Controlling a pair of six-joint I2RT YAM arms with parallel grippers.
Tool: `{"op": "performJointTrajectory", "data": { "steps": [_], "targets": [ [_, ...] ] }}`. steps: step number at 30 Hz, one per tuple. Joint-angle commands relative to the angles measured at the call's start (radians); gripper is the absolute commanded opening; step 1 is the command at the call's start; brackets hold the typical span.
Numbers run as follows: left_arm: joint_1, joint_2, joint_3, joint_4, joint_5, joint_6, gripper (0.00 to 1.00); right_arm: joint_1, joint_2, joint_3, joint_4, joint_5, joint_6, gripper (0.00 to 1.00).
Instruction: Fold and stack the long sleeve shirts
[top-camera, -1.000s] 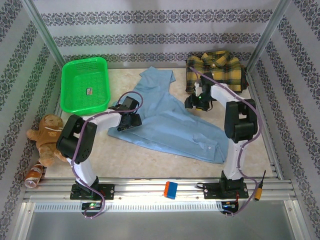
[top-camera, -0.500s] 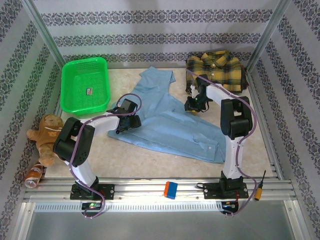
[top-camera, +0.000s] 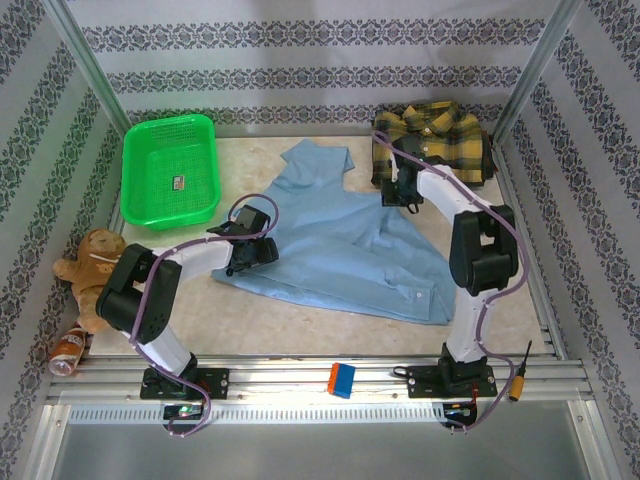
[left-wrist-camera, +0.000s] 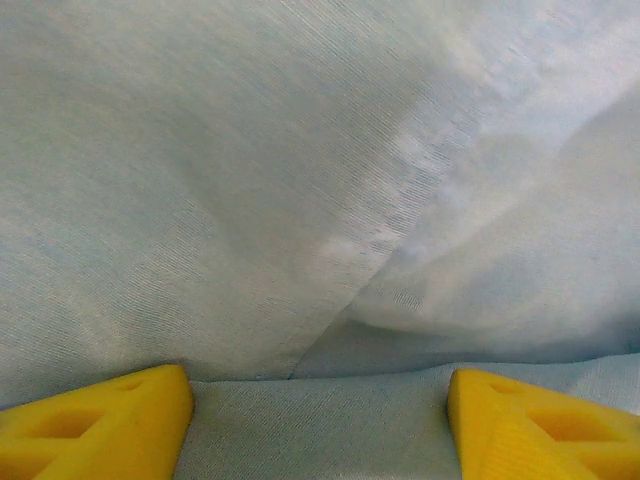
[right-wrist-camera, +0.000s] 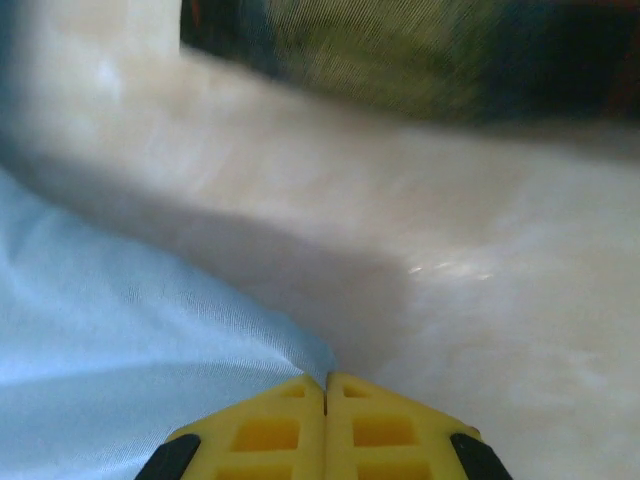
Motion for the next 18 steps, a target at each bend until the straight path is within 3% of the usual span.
{"op": "performJointTrajectory", "data": {
  "steps": [1,8,11,15,18],
  "targets": [
    [-0.007,0.017,-0.058,-0.127,0.036,-0.023,0.7,0.028,-0.044,-0.031,0.12,0.265,-0.014,0.0],
    [-0.007,0.015,-0.071,-0.152,0.037,-0.006,0.7,0.083,-0.035,-0.097,0.349,0.403,-0.056,0.0],
    [-0.007,0.012,-0.068,-0.159,0.036,-0.004,0.7,0.092,-0.006,-0.096,0.401,0.338,-0.091,0.01],
    [-0.009,-0.016,0.002,-0.207,0.03,0.023,0.77,0.048,0.001,-0.005,0.221,0.213,-0.004,0.43],
    [-0.009,-0.044,0.099,-0.241,0.051,0.049,0.82,-0.019,-0.089,-0.053,0.182,0.084,0.073,0.53]
  ]
}}
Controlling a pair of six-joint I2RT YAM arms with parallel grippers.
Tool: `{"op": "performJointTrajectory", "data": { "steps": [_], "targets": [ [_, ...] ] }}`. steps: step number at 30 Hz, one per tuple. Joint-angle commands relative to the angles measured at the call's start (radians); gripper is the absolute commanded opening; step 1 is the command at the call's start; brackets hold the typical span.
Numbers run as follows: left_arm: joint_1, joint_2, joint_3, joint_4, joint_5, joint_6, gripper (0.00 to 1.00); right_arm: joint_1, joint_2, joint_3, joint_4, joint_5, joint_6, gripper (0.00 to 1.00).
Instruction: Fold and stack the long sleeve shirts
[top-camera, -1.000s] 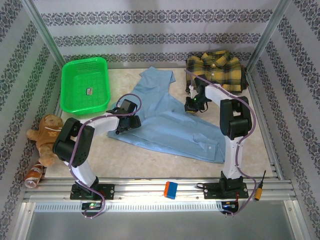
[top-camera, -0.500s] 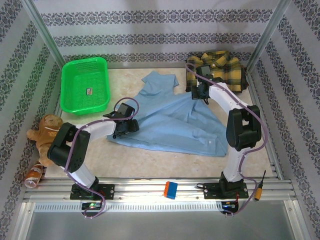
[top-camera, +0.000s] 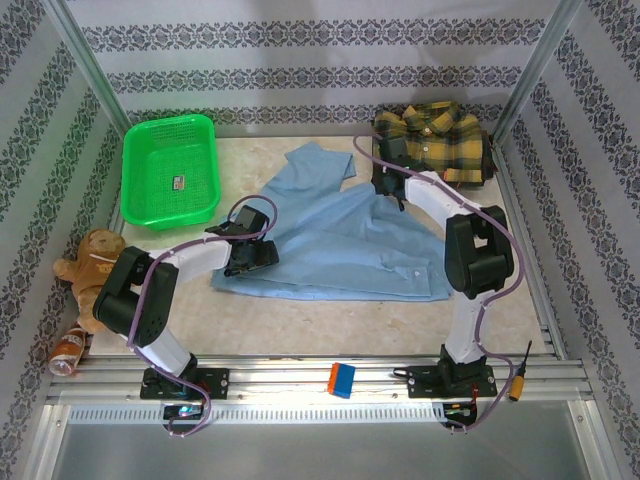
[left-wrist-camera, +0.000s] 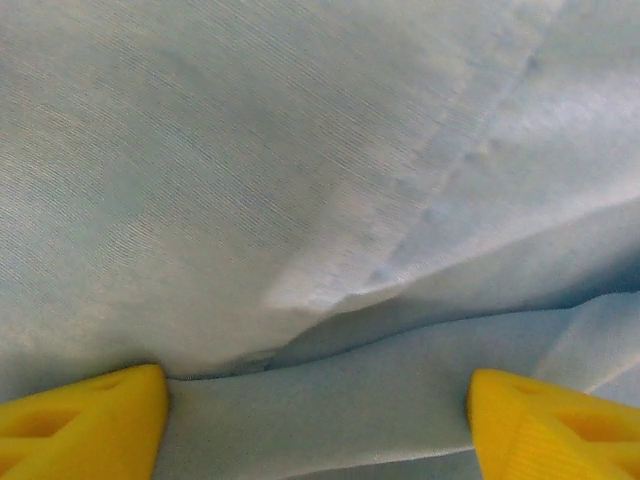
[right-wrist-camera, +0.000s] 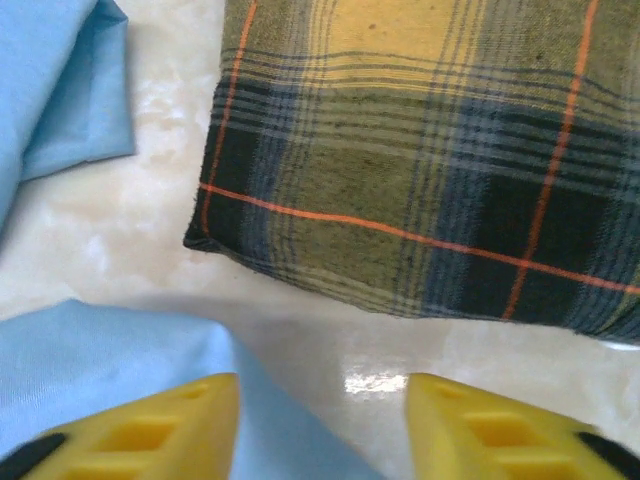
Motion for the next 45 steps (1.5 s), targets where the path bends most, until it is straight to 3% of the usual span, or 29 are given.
{"op": "performJointTrajectory", "data": {
  "steps": [1,4,8,13,19,28,37,42,45],
  "targets": [
    [-0.011,-0.028,0.098,-0.133,0.045,0.037,0.82,-0.089,-0.106,-0.004,-0.111,-0.147,0.116,0.53],
    [-0.039,-0.017,0.215,-0.161,0.078,0.042,0.84,-0.168,-0.15,-0.04,-0.205,-0.304,0.197,0.52],
    [-0.102,0.042,0.333,-0.164,0.14,0.011,0.83,-0.227,-0.1,-0.061,-0.312,-0.44,0.233,0.48],
    [-0.186,0.129,0.333,-0.036,0.221,-0.085,0.8,-0.238,-0.047,-0.087,-0.293,-0.397,0.192,0.46],
    [-0.215,0.171,0.206,0.109,0.213,-0.189,0.79,-0.241,0.003,-0.079,-0.283,-0.431,0.223,0.35],
    [-0.214,0.177,0.122,0.096,0.178,-0.182,0.78,-0.242,0.067,-0.075,-0.306,-0.423,0.274,0.27],
    [-0.214,0.176,0.085,0.101,0.18,-0.171,0.78,-0.242,0.065,-0.086,-0.316,-0.408,0.227,0.37],
    [-0.212,0.164,0.064,0.098,0.175,-0.166,0.78,-0.24,0.074,-0.089,-0.333,-0.371,0.189,0.36],
    [-0.211,0.165,0.061,0.089,0.175,-0.154,0.78,-0.237,0.095,-0.068,-0.341,-0.355,0.161,0.31]
  ]
}}
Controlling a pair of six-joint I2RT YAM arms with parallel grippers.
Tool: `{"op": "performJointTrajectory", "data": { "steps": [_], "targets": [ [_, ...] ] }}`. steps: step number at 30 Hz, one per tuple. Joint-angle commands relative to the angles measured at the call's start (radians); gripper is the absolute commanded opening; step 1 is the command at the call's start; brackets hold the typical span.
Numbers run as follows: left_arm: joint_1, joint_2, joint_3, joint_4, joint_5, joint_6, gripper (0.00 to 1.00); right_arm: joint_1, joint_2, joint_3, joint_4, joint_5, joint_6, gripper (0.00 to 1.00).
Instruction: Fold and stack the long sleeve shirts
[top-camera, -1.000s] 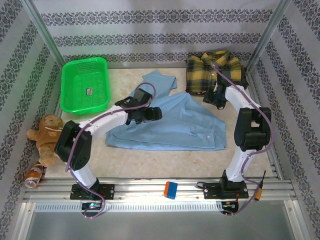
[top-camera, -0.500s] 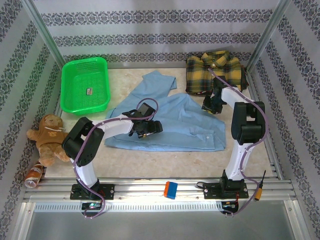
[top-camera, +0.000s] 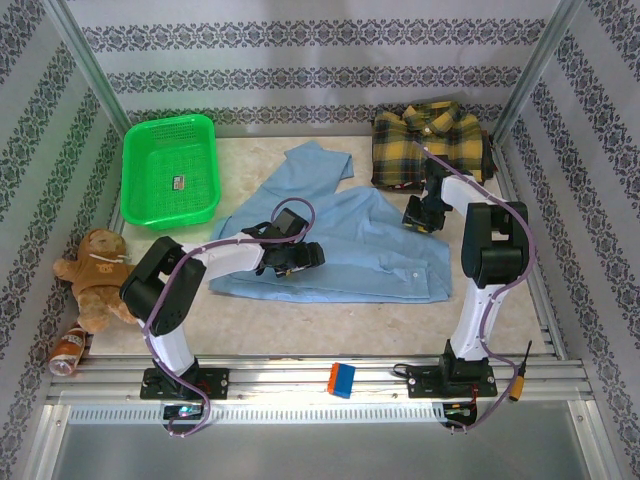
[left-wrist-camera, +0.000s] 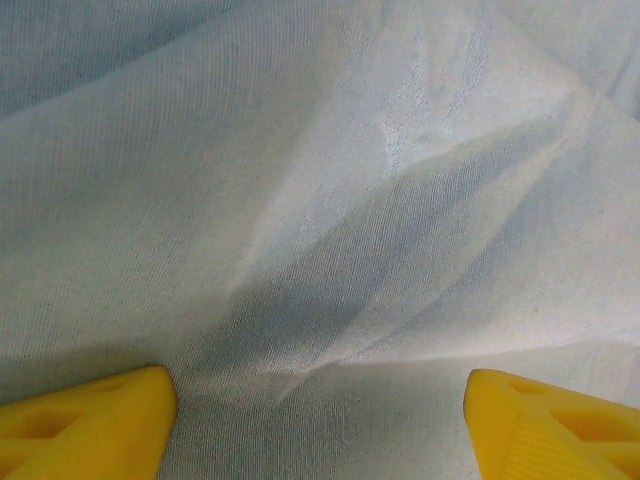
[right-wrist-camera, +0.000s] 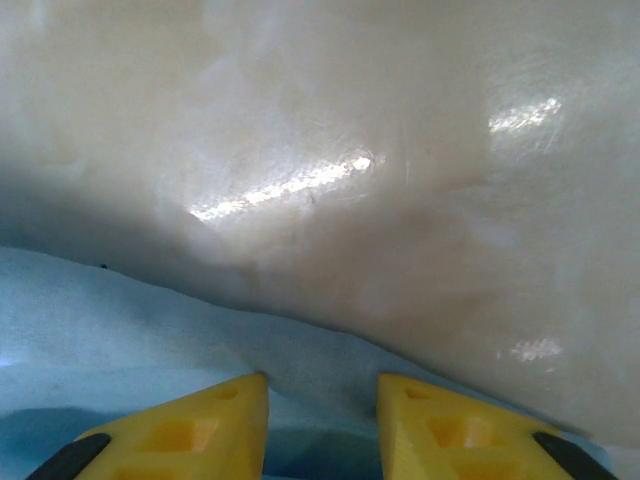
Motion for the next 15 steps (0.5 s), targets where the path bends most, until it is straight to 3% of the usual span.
{"op": "performJointTrajectory", "data": {
  "steps": [1,7,15],
  "targets": [
    [0.005,0.028,-0.052,-0.084,-0.022,0.014,0.78,0.006,0.038,0.023,-0.044,0.03,-0.043,0.26],
    [0.011,0.001,-0.095,-0.122,-0.038,0.034,0.78,0.015,0.055,0.04,-0.044,0.085,-0.028,0.02],
    [0.014,-0.022,-0.157,-0.203,-0.055,0.077,0.78,0.008,-0.008,0.086,0.004,0.297,-0.043,0.0]
  ]
}}
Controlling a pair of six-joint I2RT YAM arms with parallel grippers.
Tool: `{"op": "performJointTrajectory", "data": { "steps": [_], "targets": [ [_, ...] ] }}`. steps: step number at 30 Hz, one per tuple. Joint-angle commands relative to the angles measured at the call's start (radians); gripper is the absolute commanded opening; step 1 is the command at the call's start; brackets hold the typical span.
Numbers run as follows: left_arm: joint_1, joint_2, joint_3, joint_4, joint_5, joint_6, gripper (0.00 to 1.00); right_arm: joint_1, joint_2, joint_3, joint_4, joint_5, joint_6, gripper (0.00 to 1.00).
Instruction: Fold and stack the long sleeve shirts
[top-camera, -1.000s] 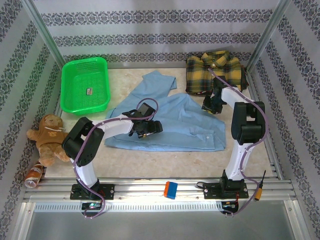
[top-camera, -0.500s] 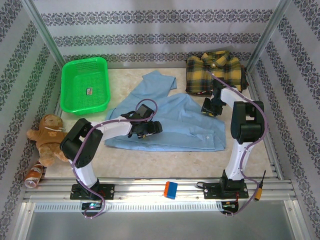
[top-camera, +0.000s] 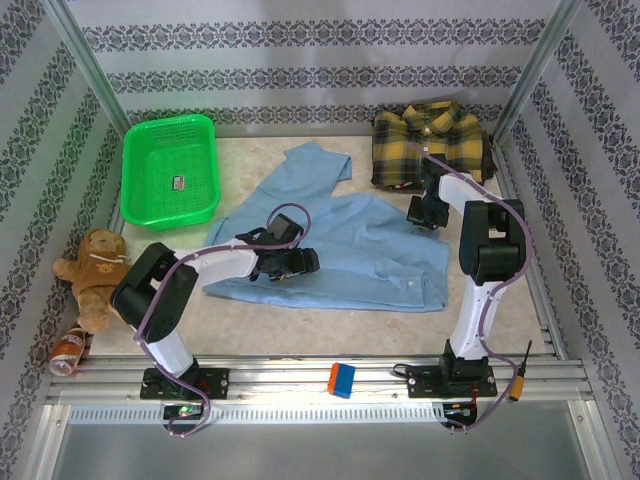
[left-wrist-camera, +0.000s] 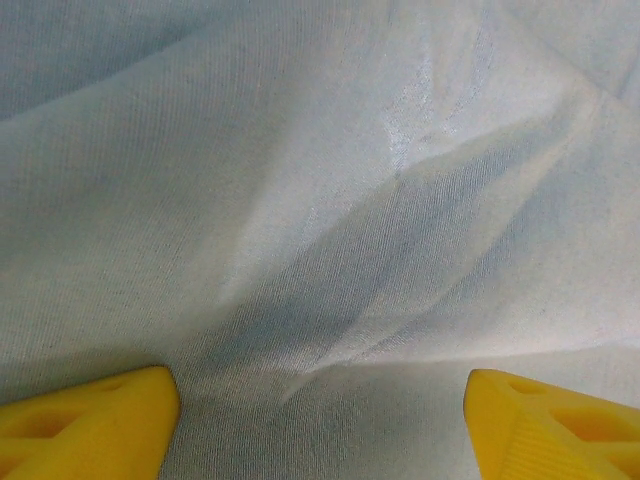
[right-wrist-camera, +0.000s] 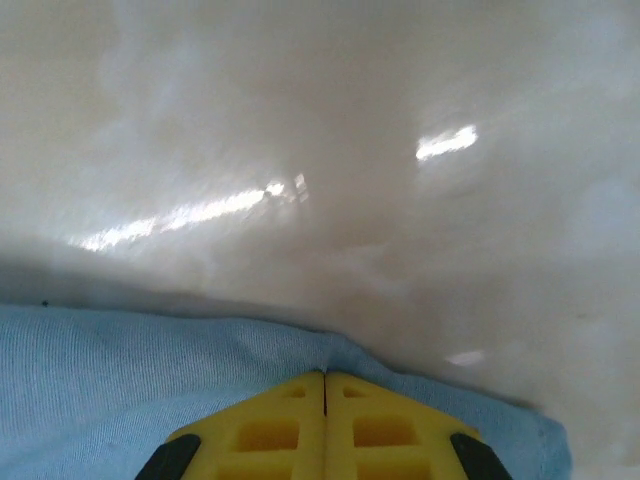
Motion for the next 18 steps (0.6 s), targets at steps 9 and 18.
{"op": "performJointTrajectory", "data": {
  "steps": [9,18],
  "targets": [
    [0.013,0.03,-0.066,-0.266,-0.038,0.12,0.78,0.054,-0.094,0.029,0.198,0.287,-0.152,0.0],
    [0.009,-0.033,-0.031,-0.242,0.052,0.141,0.82,0.025,-0.162,-0.029,0.163,0.221,-0.068,0.41]
  ]
}}
